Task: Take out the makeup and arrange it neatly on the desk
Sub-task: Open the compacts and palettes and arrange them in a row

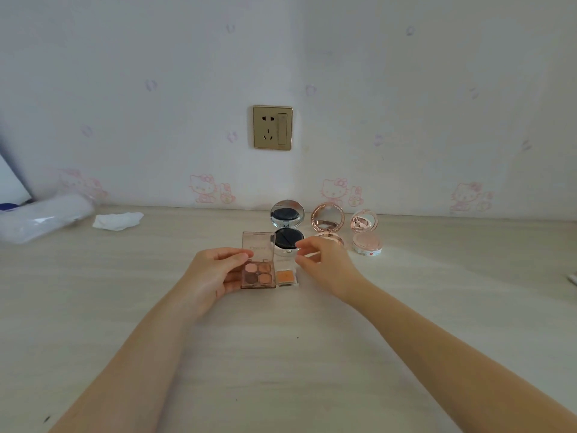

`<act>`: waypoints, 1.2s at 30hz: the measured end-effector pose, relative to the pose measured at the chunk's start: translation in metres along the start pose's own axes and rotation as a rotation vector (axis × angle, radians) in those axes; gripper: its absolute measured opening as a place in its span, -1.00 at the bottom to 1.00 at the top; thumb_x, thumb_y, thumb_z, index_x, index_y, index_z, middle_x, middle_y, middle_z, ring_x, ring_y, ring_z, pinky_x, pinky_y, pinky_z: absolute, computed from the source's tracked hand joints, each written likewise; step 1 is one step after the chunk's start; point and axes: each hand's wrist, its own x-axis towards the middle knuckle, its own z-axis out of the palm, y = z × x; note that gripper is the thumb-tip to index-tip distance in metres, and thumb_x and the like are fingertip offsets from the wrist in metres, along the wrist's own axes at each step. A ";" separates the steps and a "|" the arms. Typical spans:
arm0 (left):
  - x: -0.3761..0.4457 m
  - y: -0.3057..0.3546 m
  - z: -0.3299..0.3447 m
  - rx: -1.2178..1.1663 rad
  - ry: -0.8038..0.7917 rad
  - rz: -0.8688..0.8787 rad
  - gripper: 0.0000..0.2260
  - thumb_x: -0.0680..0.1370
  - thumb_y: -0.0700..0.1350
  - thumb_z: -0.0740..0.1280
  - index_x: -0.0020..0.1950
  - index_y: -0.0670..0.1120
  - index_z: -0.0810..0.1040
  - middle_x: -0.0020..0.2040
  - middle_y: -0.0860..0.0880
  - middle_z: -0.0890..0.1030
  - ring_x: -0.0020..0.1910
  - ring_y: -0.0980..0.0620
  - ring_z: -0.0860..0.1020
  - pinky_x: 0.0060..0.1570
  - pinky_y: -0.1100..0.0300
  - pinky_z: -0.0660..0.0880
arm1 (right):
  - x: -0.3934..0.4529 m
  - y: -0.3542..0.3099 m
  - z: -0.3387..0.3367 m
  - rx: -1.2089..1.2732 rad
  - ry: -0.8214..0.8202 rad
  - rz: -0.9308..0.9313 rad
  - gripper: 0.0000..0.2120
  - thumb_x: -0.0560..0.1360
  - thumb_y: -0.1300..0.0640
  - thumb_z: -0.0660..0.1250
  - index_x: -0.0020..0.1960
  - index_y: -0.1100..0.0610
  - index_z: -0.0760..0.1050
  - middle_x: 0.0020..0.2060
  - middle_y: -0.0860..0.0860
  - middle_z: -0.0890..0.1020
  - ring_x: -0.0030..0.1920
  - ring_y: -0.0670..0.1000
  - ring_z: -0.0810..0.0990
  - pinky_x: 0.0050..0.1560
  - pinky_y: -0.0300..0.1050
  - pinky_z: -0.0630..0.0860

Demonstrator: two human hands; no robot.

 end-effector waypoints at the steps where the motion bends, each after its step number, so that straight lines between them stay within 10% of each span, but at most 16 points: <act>1: 0.001 0.000 -0.001 -0.009 0.006 -0.001 -0.88 0.56 -0.30 0.31 0.04 -0.26 0.61 -0.12 -0.21 0.66 -0.29 -0.03 0.66 -0.31 0.17 0.62 | 0.002 -0.001 0.003 -0.009 -0.001 -0.008 -0.74 0.53 0.15 0.32 0.21 0.07 0.51 -0.05 -0.12 0.56 -0.11 -0.11 0.57 -0.09 -0.31 0.45; 14: 0.002 -0.001 0.007 -0.012 0.002 0.067 -0.89 0.56 -0.31 0.31 0.00 -0.25 0.62 -0.12 -0.18 0.68 -0.25 -0.01 0.67 -0.28 0.16 0.62 | 0.007 0.005 -0.010 -0.009 0.025 -0.002 -0.88 0.48 0.31 0.34 -0.03 0.19 0.61 -0.14 0.06 0.68 -0.09 0.00 0.64 0.06 -0.19 0.52; 24: 0.019 -0.009 0.043 0.475 0.076 0.291 -0.91 0.52 -0.17 0.40 -0.03 -0.06 0.69 -0.09 0.01 0.70 -0.14 0.12 0.64 -0.06 0.32 0.52 | -0.007 0.035 -0.056 -0.112 0.059 0.041 -0.88 0.50 0.28 0.33 -0.03 0.13 0.60 -0.21 -0.03 0.65 -0.23 -0.18 0.57 -0.20 -0.51 0.38; 36: 0.023 -0.020 0.054 0.817 0.201 0.408 -0.90 0.51 -0.15 0.39 -0.04 -0.07 0.70 -0.11 0.04 0.69 -0.10 0.09 0.59 -0.13 0.34 0.34 | -0.006 0.041 -0.058 -0.136 0.079 0.060 -0.87 0.50 0.21 0.33 0.01 0.07 0.60 -0.14 -0.01 0.68 -0.07 -0.05 0.60 -0.10 -0.35 0.42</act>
